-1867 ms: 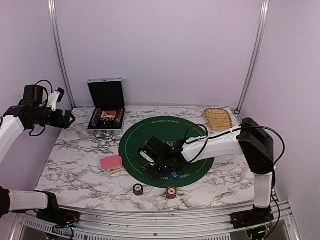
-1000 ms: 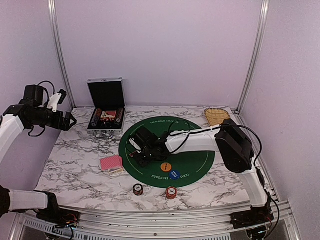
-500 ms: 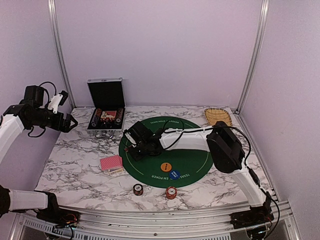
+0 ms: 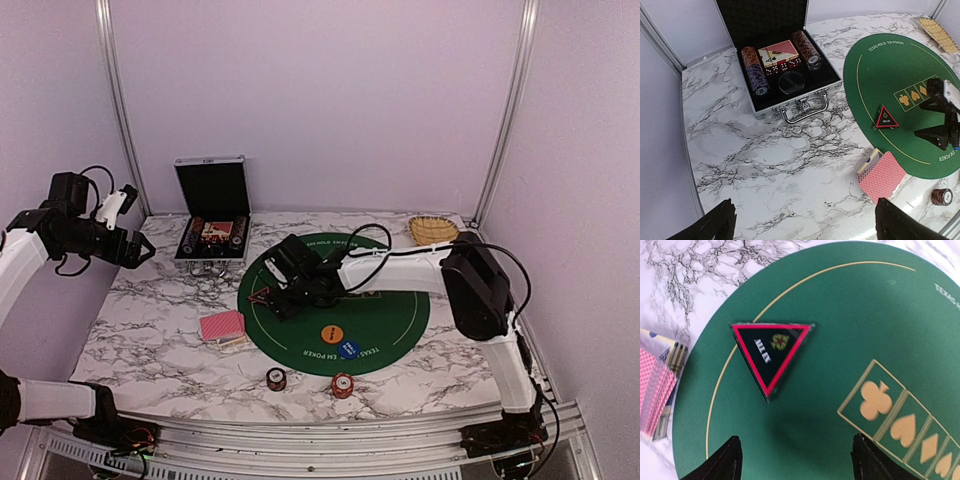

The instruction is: Distribute texas hold em gaming equipment

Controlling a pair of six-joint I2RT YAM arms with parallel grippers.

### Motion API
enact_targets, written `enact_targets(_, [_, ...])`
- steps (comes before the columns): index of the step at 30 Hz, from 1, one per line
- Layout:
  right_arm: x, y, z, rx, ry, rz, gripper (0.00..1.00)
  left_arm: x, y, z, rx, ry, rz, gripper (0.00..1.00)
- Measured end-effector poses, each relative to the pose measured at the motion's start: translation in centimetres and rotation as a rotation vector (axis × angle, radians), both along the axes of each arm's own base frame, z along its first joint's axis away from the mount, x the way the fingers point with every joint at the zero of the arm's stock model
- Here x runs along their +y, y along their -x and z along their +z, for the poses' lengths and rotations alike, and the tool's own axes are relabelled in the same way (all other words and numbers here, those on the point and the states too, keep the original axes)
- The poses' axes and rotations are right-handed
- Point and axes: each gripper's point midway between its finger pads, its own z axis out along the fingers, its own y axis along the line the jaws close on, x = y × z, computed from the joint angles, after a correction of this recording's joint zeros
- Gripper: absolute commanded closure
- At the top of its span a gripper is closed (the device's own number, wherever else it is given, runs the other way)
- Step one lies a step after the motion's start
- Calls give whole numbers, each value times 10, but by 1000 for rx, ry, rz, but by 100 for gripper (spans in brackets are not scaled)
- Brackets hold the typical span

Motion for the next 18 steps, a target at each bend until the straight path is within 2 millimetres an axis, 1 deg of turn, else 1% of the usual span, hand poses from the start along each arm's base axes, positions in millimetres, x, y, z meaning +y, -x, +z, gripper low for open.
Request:
enact_targets(2, [-13,6,14,-5,-4,-18,17,0,1,-1,3,-1,-1,1])
enact_targets(4, [-33,17,29,-6,-9,-37,15,0,2,-1,8,0,-2,1])
enact_targets(6, [-48,26,35,-1,-8,-55,14,0,2,-2,11,-1,-3,1])
enact_targets(7, [-58,32,34,8,-1,-68,14,0,2,-2,12,-1,-4,1])
enact_targets(9, [-77,44,25,33,25,-88,14,-1,3,-2,12,-1,-7,1])
enact_targets(11, [-95,56,6,70,65,-108,13,-1,3,-2,12,1,-10,1])
enact_targets(15, [-124,77,-28,142,139,-139,13,-2,2,-3,16,3,-14,1])
enact_targets(18, [-124,79,-25,143,117,-157,15,-3,2,-3,20,6,-17,1])
